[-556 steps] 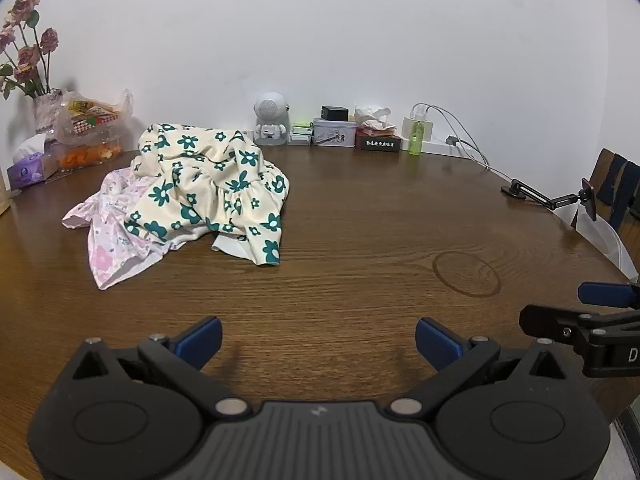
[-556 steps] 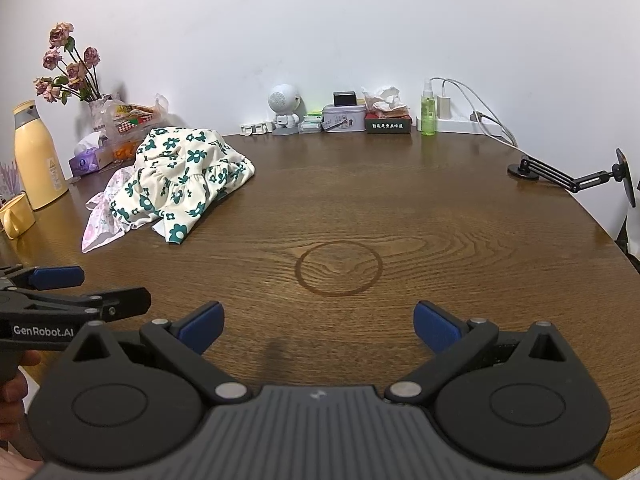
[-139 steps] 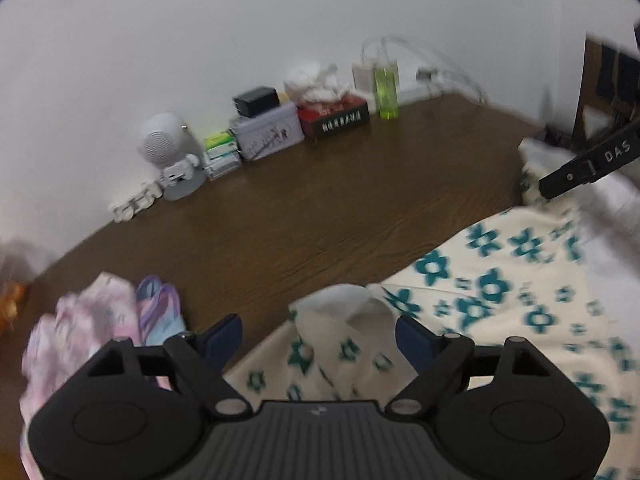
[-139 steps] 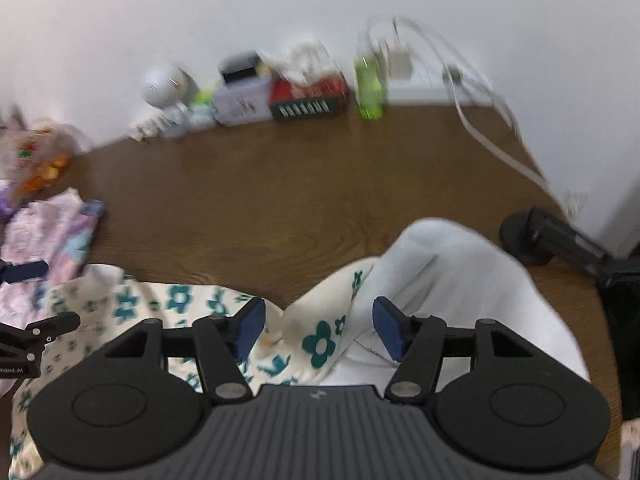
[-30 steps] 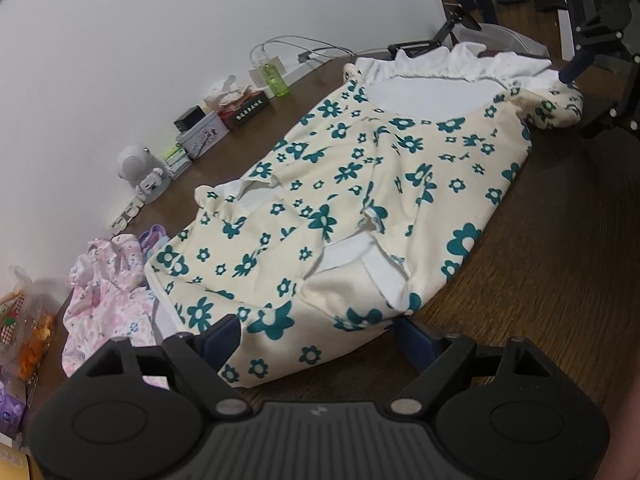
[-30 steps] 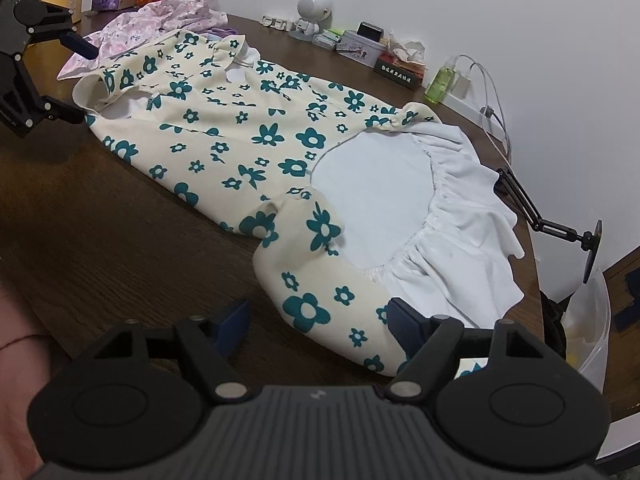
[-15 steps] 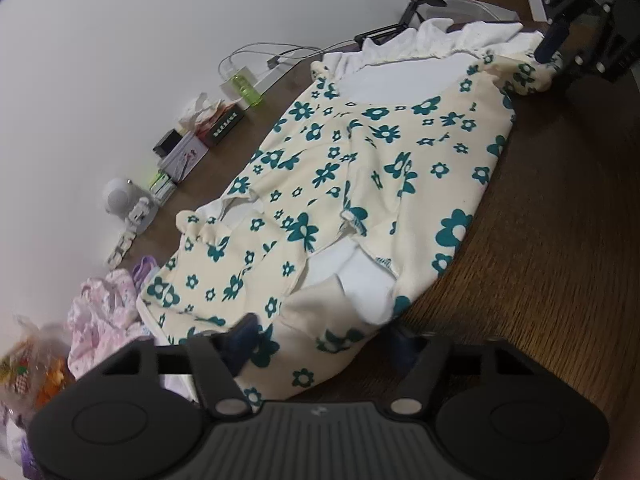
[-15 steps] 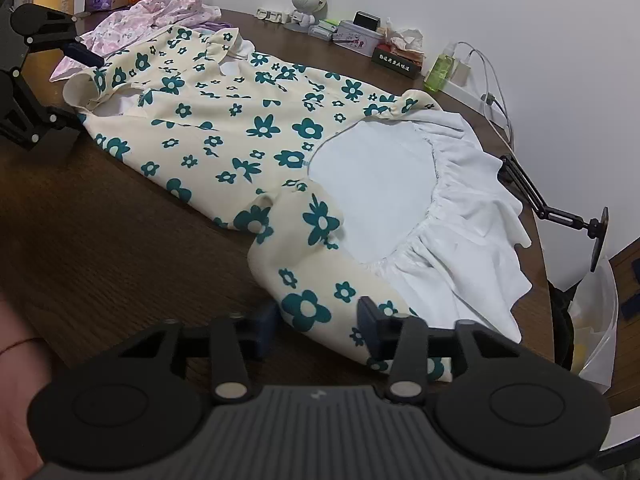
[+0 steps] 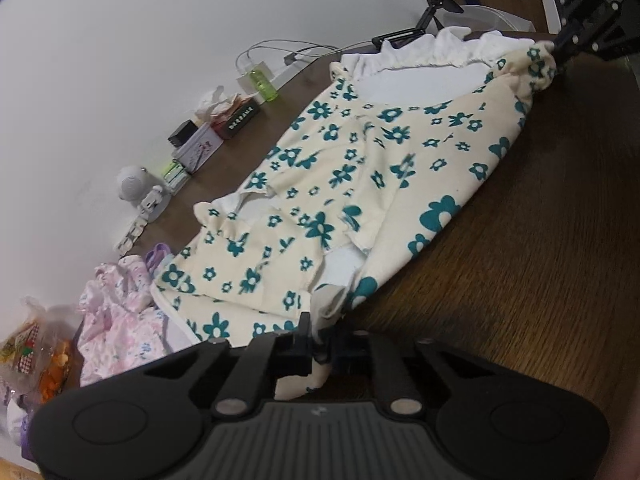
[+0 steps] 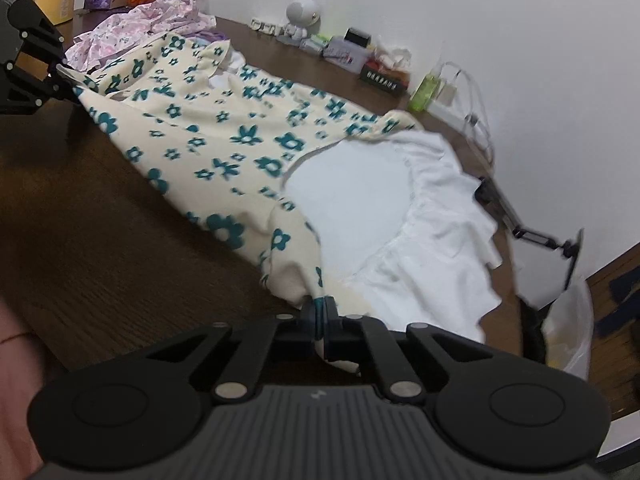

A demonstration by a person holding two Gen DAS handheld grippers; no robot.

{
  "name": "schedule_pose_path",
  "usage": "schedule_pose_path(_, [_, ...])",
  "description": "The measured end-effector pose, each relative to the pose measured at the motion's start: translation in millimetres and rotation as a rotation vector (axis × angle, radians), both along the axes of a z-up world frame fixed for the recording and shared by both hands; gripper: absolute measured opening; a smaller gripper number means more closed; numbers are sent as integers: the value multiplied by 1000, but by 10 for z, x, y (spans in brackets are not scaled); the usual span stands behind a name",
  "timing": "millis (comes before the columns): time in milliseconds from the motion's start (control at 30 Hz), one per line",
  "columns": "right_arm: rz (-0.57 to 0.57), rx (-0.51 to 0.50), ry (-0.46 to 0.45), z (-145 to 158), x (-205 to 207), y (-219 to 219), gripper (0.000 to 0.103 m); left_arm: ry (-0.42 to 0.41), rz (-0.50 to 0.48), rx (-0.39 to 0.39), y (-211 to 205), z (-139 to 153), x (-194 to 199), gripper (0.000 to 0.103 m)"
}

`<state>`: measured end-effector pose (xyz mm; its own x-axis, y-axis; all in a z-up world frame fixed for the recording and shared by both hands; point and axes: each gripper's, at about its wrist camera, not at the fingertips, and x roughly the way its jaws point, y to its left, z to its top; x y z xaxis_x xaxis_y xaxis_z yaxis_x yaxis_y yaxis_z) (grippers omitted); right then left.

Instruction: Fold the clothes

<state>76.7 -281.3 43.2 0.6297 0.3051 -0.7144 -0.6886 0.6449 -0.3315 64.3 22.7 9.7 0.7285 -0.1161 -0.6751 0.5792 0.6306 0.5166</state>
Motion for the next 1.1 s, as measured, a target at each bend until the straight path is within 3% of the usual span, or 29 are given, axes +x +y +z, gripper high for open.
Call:
schedule_pose_path(100, [26,-54,-90,212,134,37,2,-21,0,10,-31,176,128,6])
schedule_pose_path(233, [97,-152,-210,525,488,232,2,-41,4,36,-127,459,574,7])
schedule_pose_path(333, [149,-226,-243,605,819,444,2,24,32,44,-195,473,1039,7])
schedule_pose_path(433, [184,-295,-198,432,1199,624,2,119,56,65,-268,280,1418,10])
schedule_pose_path(600, [228,-372,-148,16,1619,807,2,217,92,57,-273,23,1696,17])
schedule_pose_path(700, [204,-316,-117,-56,1754,818,5,252,131,12,-206,-32,1742,25])
schedule_pose_path(833, [97,-136,-46,34,1910,624,38,261,174,-62,-88,-23,1756,27])
schedule_pose_path(933, [-25,87,54,231,1927,204,43,256,193,-92,-48,4,1749,33])
schedule_pose_path(1000, [-67,155,94,237,1815,-44,49,232,201,-93,-48,32,1719,47])
schedule_pose_path(1100, [-115,219,144,188,1625,-359,64,204,186,-101,-53,91,1663,56])
